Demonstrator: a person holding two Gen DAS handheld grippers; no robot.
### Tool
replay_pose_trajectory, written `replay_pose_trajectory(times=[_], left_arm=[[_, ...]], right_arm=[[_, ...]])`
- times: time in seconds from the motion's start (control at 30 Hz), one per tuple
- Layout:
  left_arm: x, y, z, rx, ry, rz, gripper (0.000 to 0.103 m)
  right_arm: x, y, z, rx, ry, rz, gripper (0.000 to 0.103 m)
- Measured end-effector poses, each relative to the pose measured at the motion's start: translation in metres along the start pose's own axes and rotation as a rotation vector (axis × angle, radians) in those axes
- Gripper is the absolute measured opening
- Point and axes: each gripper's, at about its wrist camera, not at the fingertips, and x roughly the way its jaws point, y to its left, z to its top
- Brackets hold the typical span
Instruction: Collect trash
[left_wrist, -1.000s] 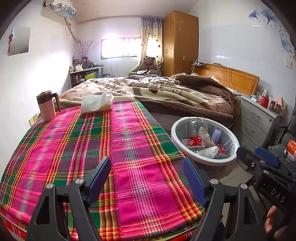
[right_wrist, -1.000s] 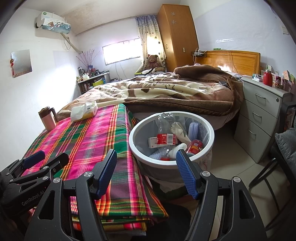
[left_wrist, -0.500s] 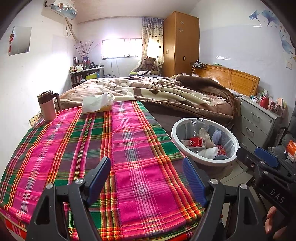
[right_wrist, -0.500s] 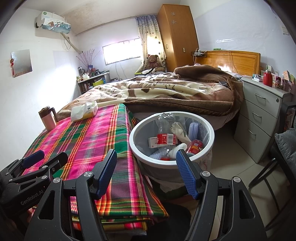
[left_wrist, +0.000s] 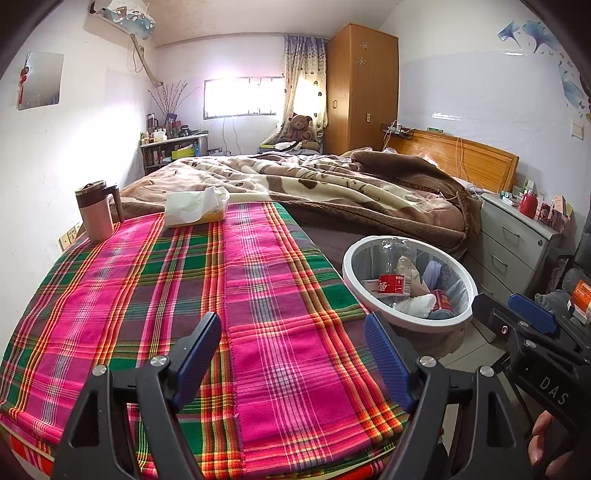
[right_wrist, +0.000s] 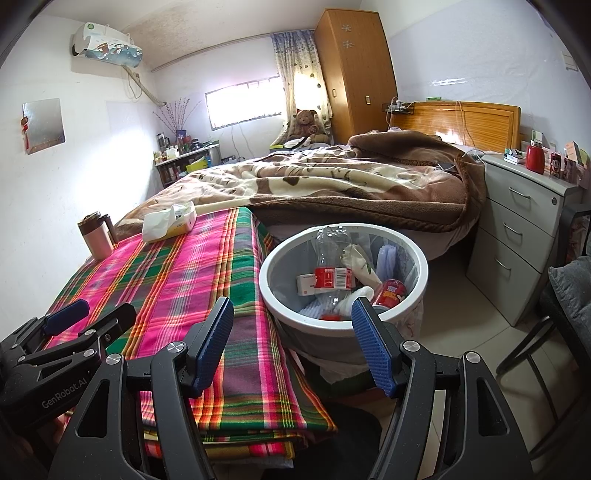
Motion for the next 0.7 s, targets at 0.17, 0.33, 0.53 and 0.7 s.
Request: replay_pose_trajectory(times=[0.17,0.33,0.53,0.7], left_arm=[[-0.0002,0.0003,0.0004,-0.001,0.000,0.000,0.081],[-0.0011,0.0014,0.0011,-0.004,-0.002,0.002,0.081],[-0.0007,-0.0020,0.0012,-0.001,-0.002,0.000,0.081],[-0.0011,-0.0030,0.0009,-0.001,-0.004,-0.001,0.081]], right_arm=[[-0.0003,0.0005,0.0001,-0.001,0.001,0.000,0.068],[-0.0005,0.0010,0.0000,0.000,0.003,-0.001,0.068],[-0.0014,0.0021,-0.0002,0.001,0.006,0.000,0.068],[-0.0016,0.0023,-0.0004,0.000,0.004,-0.001,0.068]])
